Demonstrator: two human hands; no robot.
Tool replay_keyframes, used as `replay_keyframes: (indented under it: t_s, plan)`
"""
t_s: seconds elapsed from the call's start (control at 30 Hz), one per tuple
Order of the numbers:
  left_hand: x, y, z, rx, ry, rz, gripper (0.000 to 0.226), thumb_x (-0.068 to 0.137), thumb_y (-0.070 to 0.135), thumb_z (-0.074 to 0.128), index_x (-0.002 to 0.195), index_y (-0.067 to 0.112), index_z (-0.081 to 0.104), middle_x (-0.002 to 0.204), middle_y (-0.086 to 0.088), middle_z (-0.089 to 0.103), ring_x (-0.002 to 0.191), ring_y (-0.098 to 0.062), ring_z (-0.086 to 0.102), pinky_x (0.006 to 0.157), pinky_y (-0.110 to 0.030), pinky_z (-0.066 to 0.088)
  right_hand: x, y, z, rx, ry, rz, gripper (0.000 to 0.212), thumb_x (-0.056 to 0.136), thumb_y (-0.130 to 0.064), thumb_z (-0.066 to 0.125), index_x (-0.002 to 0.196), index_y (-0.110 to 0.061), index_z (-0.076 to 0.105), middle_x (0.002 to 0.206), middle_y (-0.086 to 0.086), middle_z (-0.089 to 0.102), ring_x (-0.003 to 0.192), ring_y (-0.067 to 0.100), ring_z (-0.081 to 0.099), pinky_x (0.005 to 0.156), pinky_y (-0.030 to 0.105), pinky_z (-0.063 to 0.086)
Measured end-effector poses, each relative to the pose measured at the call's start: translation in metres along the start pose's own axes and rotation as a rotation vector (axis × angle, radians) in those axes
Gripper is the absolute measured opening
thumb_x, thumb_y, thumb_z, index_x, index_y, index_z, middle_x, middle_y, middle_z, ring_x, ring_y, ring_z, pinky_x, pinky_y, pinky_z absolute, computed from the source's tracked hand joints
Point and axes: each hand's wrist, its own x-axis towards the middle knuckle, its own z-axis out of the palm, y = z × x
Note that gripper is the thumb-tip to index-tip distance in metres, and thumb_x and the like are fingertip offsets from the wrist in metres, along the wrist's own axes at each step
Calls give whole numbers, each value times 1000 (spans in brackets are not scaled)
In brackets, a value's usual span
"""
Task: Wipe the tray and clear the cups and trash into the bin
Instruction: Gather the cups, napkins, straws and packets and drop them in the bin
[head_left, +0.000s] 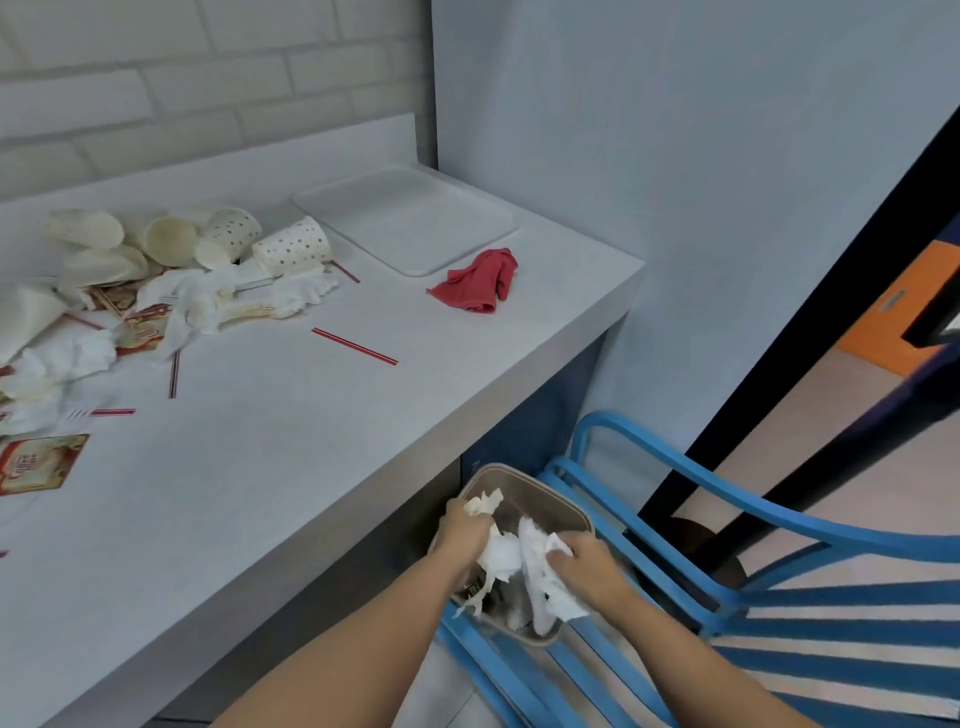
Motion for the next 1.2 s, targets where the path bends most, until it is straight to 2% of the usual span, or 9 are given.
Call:
replay_keyframes:
  t_s: [0.2, 0.3, 0.43, 0.53, 0.67, 0.77, 0.87, 0.97, 1.2]
  plan:
    - [-5, 6, -7, -217, -24, -140, 69, 87, 6, 57, 144, 6, 17, 118, -18, 51, 91, -27, 58, 66, -33, 52, 19, -8, 7, -191, -158, 118, 34, 86, -2, 44, 57, -20, 39, 63, -4, 45, 68, 15, 48, 49, 19, 31]
    - [-2, 7, -10, -194, -51, -155, 76, 87, 10, 59, 147, 7, 12, 135, -19, 46, 107, -30, 55, 71, -32, 49, 27, -21, 4, -223, -189, 112, 13, 90, -9, 47, 100, -12, 54, 101, 5, 58, 91, 19, 51, 68, 22, 37]
    - [-4, 6, -12, -76, -50, -133, 54, 88, 11, 57, 136, -2, 35, 128, -22, 54, 111, -28, 59, 66, -24, 46, 33, -34, 1, -309, -233, 130, 51, 96, -27, 47, 140, -10, 29, 136, 15, 49, 122, 27, 50, 91, 28, 42]
    - [-12, 12, -16, 42, -55, -41, 32, 91, 9, 52, 122, 0, 49, 105, -13, 59, 77, -15, 59, 53, -19, 44, 34, -46, -2, -420, -254, 112, 48, 94, -28, 50, 136, -9, 37, 134, 13, 52, 123, 26, 50, 94, 29, 41]
    - [-20, 25, -24, 231, -20, 104, 18, 87, 11, 54, 104, 6, 59, 99, -12, 60, 85, -20, 56, 78, -32, 49, 30, -80, -12, -550, -360, 62, 36, 96, -19, 45, 126, -3, 54, 91, 7, 63, 87, 23, 61, 65, 23, 48]
    - [-34, 38, -38, 305, -65, 172, 8, 88, 10, 51, 86, 13, 59, 90, -10, 60, 81, -21, 56, 70, -28, 48, 27, -114, -20, -536, -428, 92, 34, 93, -22, 47, 122, -6, 54, 104, 13, 64, 78, 26, 66, 71, 32, 56]
    - [-53, 54, -62, 329, -144, 187, 16, 90, 6, 49, 99, 13, 60, 86, -6, 61, 87, -19, 61, 70, -21, 50, 23, -155, -27, -610, -503, 87, 40, 94, -21, 50, 130, -4, 50, 110, 18, 65, 75, 27, 69, 68, 33, 60]
    - [-82, 70, -97, 271, -228, 155, 16, 94, 3, 46, 107, 6, 54, 82, -5, 60, 70, -13, 62, 63, -16, 52, 11, -201, -32, -697, -589, 48, 38, 98, -20, 46, 129, 2, 47, 83, 15, 67, 50, 17, 65, 46, 22, 52]
    - [-138, 82, -204, 323, 138, 184, 25, 93, 23, 53, 104, 4, 65, 73, -1, 65, 52, -10, 51, 52, -20, 42, -31, -300, 4, -761, -494, -397, 22, 96, -22, 50, 106, -6, 62, 68, 4, 63, 53, 12, 56, 53, 21, 44]
